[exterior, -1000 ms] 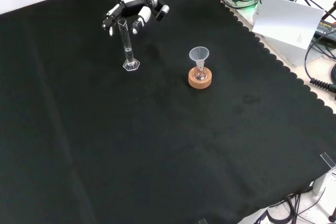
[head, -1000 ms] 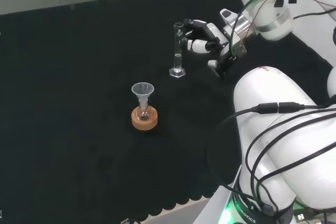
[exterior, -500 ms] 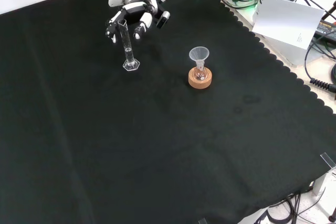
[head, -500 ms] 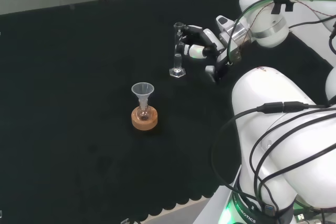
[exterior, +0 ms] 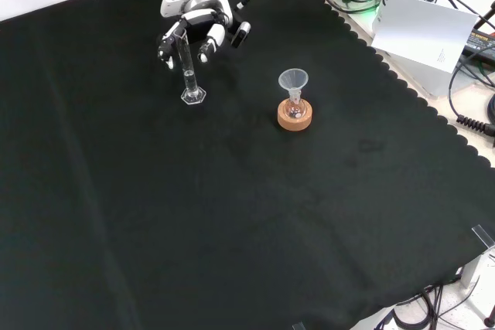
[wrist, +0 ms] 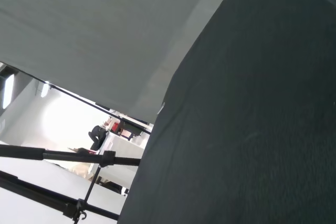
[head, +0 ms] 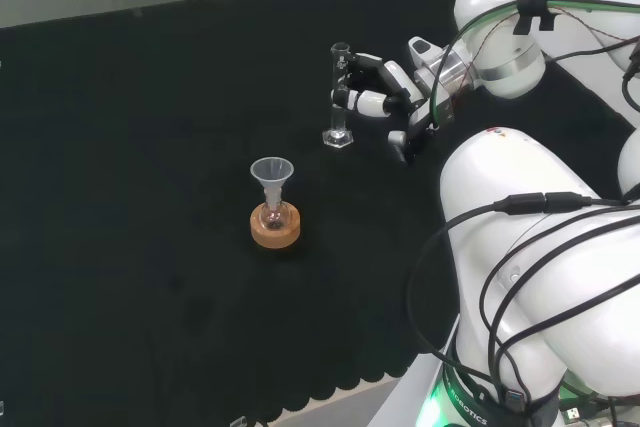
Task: Pick up the graduated cylinder.
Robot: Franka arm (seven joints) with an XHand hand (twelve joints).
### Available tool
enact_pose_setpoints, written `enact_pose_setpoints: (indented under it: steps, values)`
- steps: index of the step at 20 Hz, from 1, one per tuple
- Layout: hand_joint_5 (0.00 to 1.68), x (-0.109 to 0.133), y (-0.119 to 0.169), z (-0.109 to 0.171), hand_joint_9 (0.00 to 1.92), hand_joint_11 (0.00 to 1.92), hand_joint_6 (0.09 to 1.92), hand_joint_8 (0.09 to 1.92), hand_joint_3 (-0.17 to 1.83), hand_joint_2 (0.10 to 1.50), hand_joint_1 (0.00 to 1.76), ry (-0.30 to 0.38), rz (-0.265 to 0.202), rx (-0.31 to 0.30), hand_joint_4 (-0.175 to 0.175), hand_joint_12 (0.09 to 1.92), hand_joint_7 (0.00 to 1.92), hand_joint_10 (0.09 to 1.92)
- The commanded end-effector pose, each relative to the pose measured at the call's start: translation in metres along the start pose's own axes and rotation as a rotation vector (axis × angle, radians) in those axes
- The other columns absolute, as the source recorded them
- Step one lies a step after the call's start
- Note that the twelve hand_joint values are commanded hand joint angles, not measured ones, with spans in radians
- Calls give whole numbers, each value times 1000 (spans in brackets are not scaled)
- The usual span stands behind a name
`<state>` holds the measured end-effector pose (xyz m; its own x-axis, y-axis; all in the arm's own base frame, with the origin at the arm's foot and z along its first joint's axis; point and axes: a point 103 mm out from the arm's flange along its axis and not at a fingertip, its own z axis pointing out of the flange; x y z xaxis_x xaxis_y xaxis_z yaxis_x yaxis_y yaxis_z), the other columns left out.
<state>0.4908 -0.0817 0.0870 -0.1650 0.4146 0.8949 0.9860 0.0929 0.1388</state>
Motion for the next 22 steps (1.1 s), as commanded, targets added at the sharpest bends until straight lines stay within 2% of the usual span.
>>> enact_pose_setpoints:
  steps: [1, 6, 16, 19, 22]
  values:
    - [602, -3, 4, 0, 701, 347, 87, 617, -175, 1000, 1103, 22, -4, 5, -43, 1298, 472, 522]
    - [642, -5, 9, 4, 717, 356, 115, 596, -175, 1007, 1119, 59, -10, 39, -37, 1278, 505, 495]
    - [635, -7, 12, 14, 732, 369, 133, 584, -175, 1012, 1129, 69, -22, 41, -37, 1278, 507, 485]
    - [635, -7, 11, 14, 782, 435, 177, 582, -175, 1018, 1140, 76, -24, 33, -37, 1246, 528, 464]
    - [596, -6, 10, 12, 828, 474, 319, 570, -175, 1025, 1153, 84, -29, 30, -36, 1226, 548, 408]
